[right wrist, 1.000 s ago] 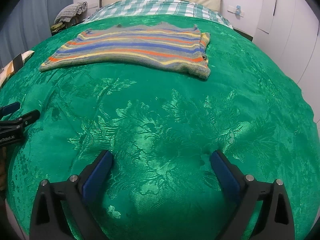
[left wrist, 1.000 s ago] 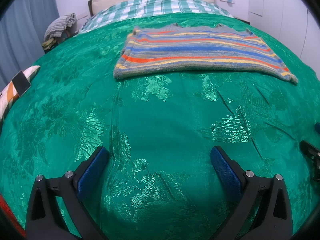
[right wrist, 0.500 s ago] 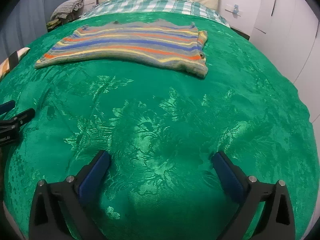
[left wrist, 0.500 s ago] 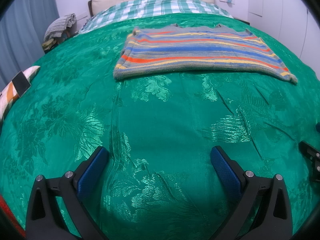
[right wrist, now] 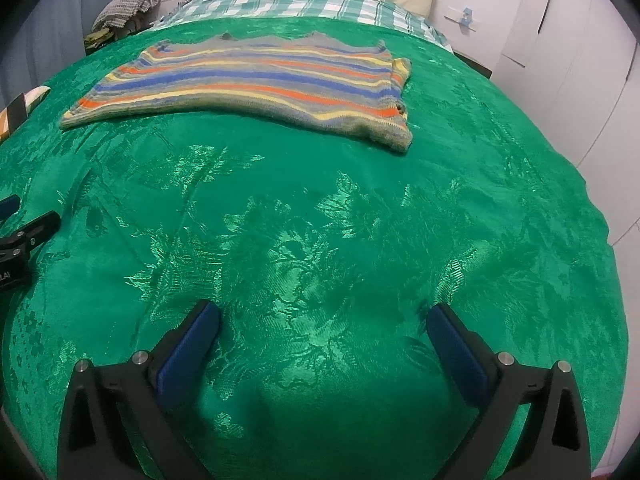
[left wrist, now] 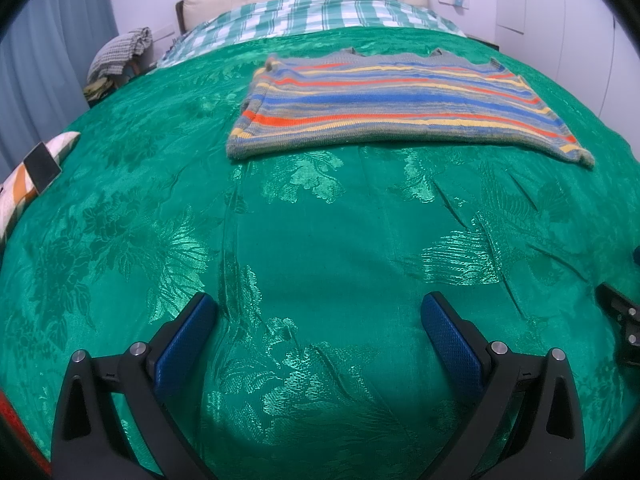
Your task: Fold small clothes
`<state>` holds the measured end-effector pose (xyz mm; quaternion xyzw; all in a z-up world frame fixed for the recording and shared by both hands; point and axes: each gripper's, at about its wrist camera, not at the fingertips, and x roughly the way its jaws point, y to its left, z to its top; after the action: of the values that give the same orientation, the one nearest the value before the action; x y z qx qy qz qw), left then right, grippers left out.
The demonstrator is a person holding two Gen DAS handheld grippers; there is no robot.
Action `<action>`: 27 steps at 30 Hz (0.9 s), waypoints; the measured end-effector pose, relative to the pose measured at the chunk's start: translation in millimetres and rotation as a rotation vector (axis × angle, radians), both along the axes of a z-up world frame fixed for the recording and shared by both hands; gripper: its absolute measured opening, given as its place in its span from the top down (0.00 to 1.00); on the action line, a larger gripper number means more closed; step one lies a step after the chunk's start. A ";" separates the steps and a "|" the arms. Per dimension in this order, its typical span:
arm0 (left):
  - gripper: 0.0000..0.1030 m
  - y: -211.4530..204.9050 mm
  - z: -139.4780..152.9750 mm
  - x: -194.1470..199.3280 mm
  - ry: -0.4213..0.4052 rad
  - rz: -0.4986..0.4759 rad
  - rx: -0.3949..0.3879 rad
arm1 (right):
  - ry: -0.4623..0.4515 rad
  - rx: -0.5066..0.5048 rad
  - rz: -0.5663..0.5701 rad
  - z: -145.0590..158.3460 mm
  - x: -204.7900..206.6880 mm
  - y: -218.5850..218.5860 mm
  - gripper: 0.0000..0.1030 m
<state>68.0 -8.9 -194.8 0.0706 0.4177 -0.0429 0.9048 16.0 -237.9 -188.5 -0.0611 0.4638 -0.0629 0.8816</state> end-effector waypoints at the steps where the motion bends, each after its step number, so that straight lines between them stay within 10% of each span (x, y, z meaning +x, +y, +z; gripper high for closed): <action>1: 0.01 -0.2 0.0 0.0 0.000 0.000 0.000 | 0.000 -0.004 -0.001 0.0 -0.1 1.0 0.01; 27: 0.02 -5.4 11.3 -3.6 0.021 -0.027 0.041 | 0.029 0.067 -0.025 6.1 1.4 -6.3 0.01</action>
<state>64.4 -14.3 -183.4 0.0941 0.4269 -0.0471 0.8981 17.4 -244.3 -182.3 -0.0267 0.4792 -0.0573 0.8754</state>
